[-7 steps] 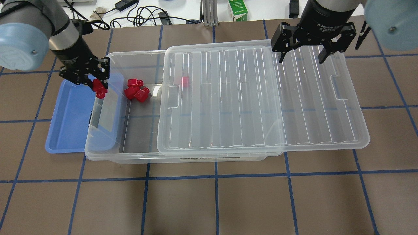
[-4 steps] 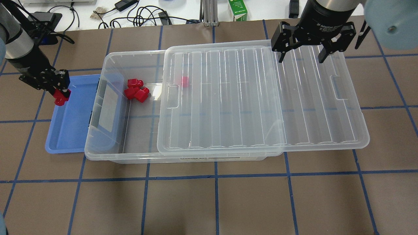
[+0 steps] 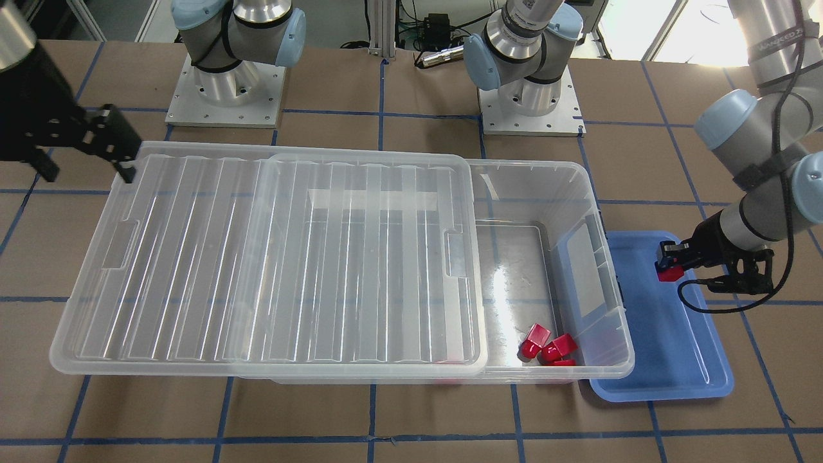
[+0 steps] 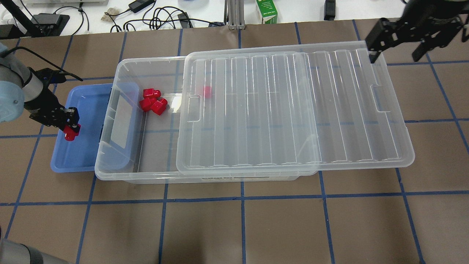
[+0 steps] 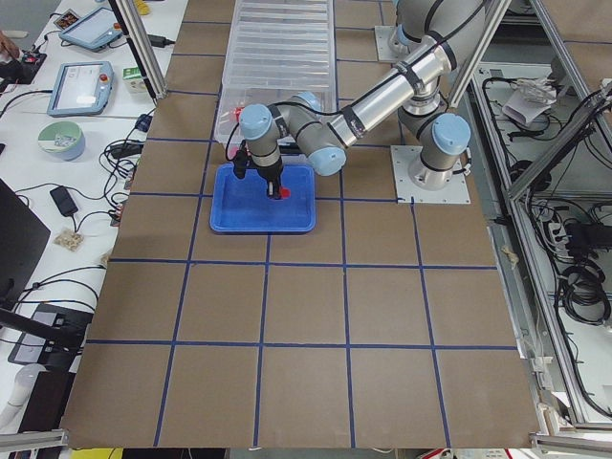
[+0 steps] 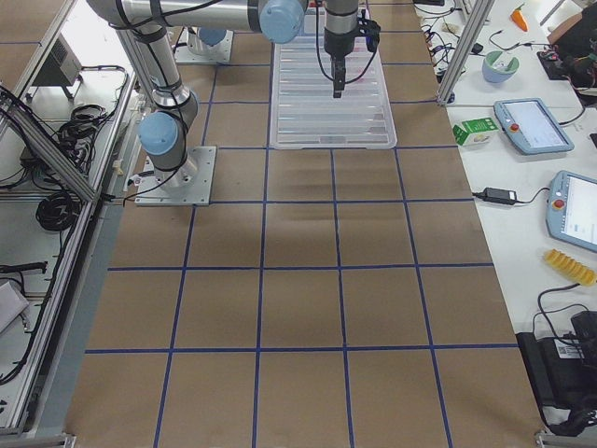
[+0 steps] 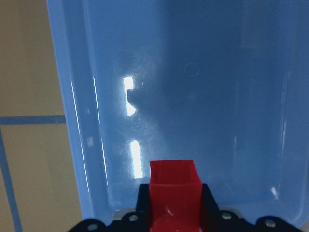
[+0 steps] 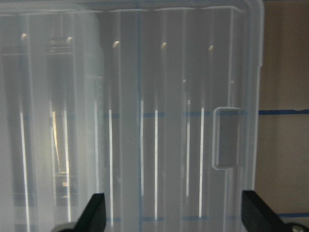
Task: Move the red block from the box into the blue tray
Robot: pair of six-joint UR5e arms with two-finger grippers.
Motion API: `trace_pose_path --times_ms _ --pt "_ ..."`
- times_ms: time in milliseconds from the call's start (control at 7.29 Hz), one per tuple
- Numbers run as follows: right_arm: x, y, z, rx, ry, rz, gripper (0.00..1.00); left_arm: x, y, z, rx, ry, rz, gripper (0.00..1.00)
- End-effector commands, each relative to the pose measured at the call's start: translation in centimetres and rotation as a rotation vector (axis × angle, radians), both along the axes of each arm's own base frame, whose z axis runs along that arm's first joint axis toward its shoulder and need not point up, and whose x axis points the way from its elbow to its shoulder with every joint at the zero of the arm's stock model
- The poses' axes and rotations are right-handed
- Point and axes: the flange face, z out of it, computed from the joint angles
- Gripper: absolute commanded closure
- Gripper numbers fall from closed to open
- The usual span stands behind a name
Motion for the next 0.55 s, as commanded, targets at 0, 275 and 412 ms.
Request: trace_pose_path --times_ms 0,275,412 --pt "-8.6 0.3 -4.0 0.065 -0.020 0.046 0.00 -0.3 0.2 -2.7 0.021 0.042 0.013 0.93" --pt "-9.0 0.4 -11.1 0.025 0.001 0.044 0.00 -0.5 0.6 -3.7 0.041 0.050 0.014 0.82" --pt "-8.7 0.9 -13.6 0.019 0.004 0.046 0.00 -0.3 0.5 -4.3 0.043 0.046 0.012 0.73"
